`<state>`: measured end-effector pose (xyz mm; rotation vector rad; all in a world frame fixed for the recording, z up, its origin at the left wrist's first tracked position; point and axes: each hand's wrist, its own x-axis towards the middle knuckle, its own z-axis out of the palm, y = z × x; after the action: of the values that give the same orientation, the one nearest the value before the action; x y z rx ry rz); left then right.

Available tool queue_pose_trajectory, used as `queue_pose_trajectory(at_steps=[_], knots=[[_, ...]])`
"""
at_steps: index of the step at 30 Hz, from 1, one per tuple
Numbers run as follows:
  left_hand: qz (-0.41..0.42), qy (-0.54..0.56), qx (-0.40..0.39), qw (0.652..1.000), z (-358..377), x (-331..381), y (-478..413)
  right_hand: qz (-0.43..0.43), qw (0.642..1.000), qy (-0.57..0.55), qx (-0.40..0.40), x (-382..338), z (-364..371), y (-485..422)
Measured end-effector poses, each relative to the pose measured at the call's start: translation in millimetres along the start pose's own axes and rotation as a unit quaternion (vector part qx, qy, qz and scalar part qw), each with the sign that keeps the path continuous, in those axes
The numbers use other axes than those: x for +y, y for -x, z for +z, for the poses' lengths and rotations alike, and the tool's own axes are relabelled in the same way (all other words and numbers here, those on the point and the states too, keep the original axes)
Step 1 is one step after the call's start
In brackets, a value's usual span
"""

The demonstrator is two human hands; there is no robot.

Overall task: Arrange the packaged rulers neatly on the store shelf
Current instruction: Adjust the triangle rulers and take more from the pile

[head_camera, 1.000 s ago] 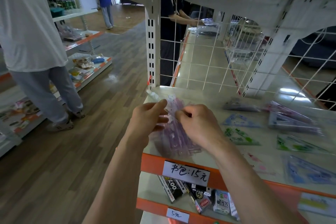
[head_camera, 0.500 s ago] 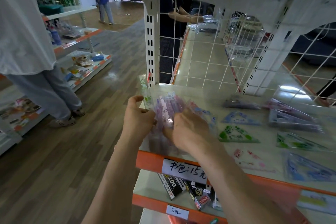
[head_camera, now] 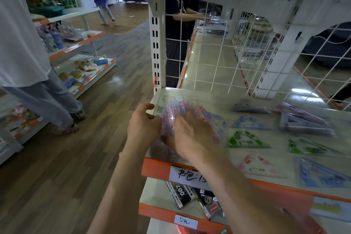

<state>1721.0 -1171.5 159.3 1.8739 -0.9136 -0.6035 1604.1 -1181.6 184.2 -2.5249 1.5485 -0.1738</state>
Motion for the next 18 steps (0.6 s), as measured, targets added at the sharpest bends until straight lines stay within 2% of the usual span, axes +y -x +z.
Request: queue_pose_trajectory(at_steps=[12, 18], knots=[[-0.014, 0.03, -0.004, 0.999, -2.0, -1.3, 3.3, -0.015, 1.0, -0.011, -0.021, -10.1, -3.9, 4.2], [-0.001, 0.125, -0.025, 0.992, -7.4, 10.0, 8.5, 0.036, 0.985, -0.163, -0.041, 22.3, -18.8, 6.8]])
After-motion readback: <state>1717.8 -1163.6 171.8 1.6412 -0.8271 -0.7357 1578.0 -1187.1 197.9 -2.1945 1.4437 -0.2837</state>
